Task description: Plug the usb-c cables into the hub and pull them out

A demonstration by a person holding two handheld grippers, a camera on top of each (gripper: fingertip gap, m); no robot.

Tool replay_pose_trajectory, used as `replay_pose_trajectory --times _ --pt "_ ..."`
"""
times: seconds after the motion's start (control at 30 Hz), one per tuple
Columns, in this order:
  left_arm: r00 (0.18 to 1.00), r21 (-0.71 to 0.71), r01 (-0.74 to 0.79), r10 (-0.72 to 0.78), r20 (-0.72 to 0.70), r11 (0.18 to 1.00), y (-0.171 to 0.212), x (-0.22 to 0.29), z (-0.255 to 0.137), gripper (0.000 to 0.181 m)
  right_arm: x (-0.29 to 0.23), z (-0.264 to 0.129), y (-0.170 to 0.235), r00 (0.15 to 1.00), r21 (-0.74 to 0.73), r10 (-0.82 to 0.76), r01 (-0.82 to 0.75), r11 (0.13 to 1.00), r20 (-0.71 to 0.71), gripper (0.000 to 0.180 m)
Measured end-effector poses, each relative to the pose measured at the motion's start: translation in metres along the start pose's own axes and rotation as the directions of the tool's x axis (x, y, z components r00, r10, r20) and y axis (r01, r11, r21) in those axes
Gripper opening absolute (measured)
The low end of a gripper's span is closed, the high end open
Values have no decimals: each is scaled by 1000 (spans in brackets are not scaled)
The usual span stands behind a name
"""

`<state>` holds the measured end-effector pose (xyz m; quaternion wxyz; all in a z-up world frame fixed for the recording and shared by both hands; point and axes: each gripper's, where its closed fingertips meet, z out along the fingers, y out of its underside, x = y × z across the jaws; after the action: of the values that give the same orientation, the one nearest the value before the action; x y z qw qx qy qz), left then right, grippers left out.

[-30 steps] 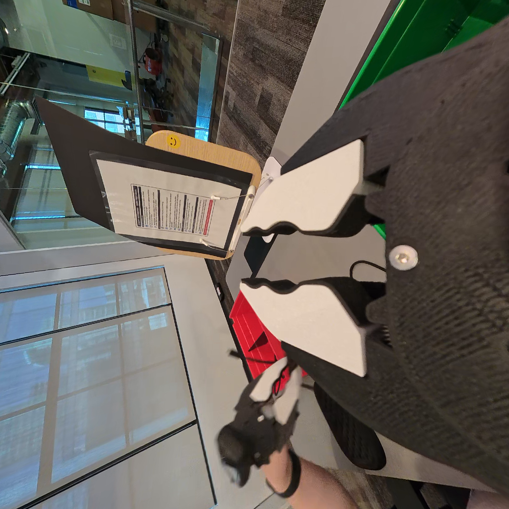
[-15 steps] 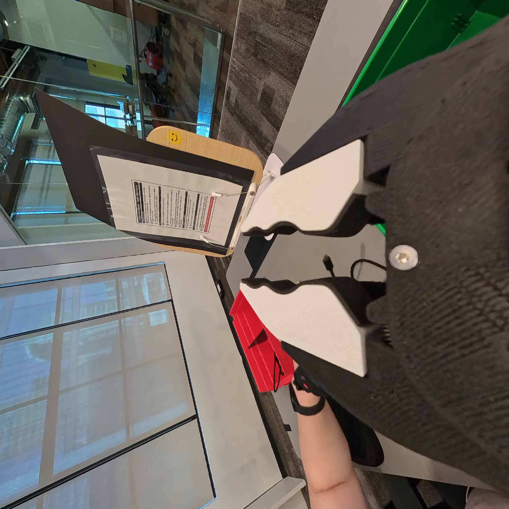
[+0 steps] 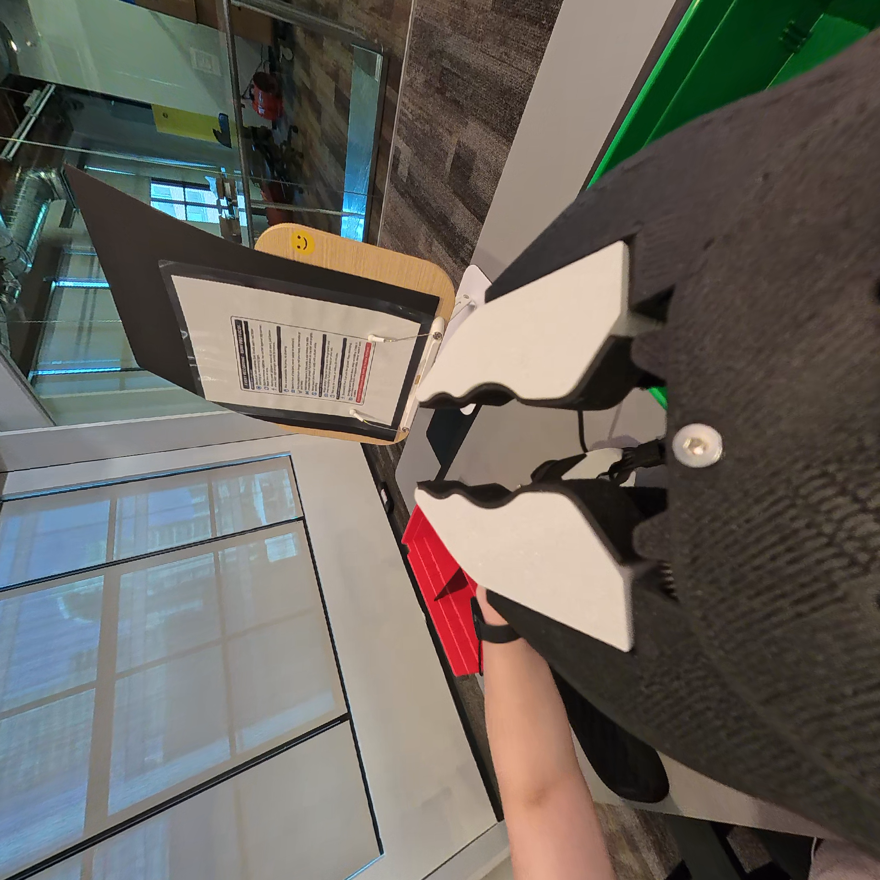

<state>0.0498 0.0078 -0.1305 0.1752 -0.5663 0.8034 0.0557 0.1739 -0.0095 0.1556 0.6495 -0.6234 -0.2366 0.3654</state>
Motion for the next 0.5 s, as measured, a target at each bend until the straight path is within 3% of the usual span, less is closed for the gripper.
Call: replay_pose_trajectory --times 0.27,0.4,0.5 --pt "990 101 14 0 -138 995 -6 15 -5 10 -1 4 2 1000 -7 1 -1 1000 23 29" --pt "994 160 38 -20 -111 986 0 5 -26 10 -4 8 6 999 -28 -9 10 1000 39 29" --pt "1000 200 25 -23 -13 979 3 -4 -50 10 -3 11 11 999 -55 0 2 998 44 30"
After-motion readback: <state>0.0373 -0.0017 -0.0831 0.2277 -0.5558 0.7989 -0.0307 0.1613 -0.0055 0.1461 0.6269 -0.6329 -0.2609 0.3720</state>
